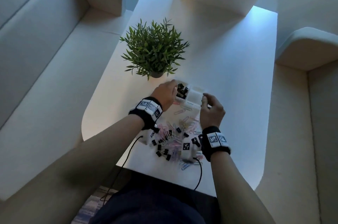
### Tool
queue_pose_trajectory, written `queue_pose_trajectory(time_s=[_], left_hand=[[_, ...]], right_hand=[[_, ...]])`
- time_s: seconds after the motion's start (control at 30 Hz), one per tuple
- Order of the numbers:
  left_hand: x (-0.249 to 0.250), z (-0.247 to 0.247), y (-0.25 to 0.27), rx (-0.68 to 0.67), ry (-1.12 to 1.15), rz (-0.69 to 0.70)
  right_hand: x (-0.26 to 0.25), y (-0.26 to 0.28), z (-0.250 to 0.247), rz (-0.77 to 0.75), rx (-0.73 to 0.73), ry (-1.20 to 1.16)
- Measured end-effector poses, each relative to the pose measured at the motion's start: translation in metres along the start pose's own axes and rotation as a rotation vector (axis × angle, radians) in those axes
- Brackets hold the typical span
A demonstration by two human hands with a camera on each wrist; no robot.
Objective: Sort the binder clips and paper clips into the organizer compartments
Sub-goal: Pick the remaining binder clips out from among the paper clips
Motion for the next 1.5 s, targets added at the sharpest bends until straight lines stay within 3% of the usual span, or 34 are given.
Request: queue_pose_trajectory(time_s=[0.13, 0.23, 0.37, 0.43, 0.6, 0.8, 0.97, 1.03, 1.1, 1.13, 1.2, 1.23, 1.3, 1.37, 1.43, 1.5], left_hand=[[0.008, 0.025, -0.04, -0.192, -0.251, 0.077], [0.013, 0.031, -0.04, -0.275, -0.361, 0.204], [0.013, 0.006, -0.014, -0.052, -0.305, 0.341], [-0.007, 0.009, 0.012, -0.036, -0.275, 0.276], [-0.067, 0.06, 0.076, -0.29, -0.302, 0.247], [-0.072, 0.068, 0.086, -0.252, -0.387, 0.328], [-0.08, 0.048, 0.087, -0.167, -0.213, 0.229], [-0.088, 0.032, 0.089, -0.05, -0.082, 0.079], [-0.113, 0.023, 0.093, 0.068, 0.19, -0.186], [-0.128, 0.026, 0.097, 0.109, 0.433, -0.318], [-0.144, 0.038, 0.106, 0.174, 0.884, -0.488], [-0.144, 0.041, 0.107, 0.158, 0.929, -0.51], [-0.131, 0.044, 0.103, -0.017, 0.652, -0.429], [-0.115, 0.053, 0.102, -0.196, 0.217, -0.306], [-0.104, 0.06, 0.102, -0.236, -0.058, -0.169], [-0.097, 0.067, 0.104, -0.234, -0.146, -0.081]], right_hand=[[0.006, 0.037, -0.002, -0.082, -0.074, 0.095], [0.018, 0.056, 0.02, -0.112, -0.273, 0.165], [0.032, 0.076, 0.052, -0.109, -0.557, 0.345], [0.036, 0.083, 0.055, -0.139, -0.585, 0.429], [0.047, 0.094, 0.056, -0.173, -0.573, 0.52], [0.059, 0.089, 0.047, -0.047, -0.578, 0.435], [0.066, 0.082, 0.023, 0.094, -0.546, 0.239], [0.065, 0.076, 0.015, 0.145, -0.491, 0.1], [0.074, 0.076, 0.019, 0.328, -0.46, -0.144], [0.079, 0.078, 0.024, 0.441, -0.433, -0.291], [0.084, 0.086, 0.035, 0.652, -0.361, -0.584], [0.083, 0.087, 0.038, 0.688, -0.336, -0.637], [0.072, 0.079, 0.041, 0.556, -0.372, -0.466], [0.048, 0.071, 0.045, 0.257, -0.473, -0.074], [0.03, 0.072, 0.057, 0.017, -0.55, 0.202], [0.02, 0.077, 0.065, -0.115, -0.576, 0.313]])
Point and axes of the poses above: each hand's wrist, its own y-axis away from the middle knuckle, its own z-axis out of the palm, x = y × z, the point moved 9 cm from there along -y, towards the middle knuckle, and after that the axes turned 7 degrees about -x, right-handed, at the moved point
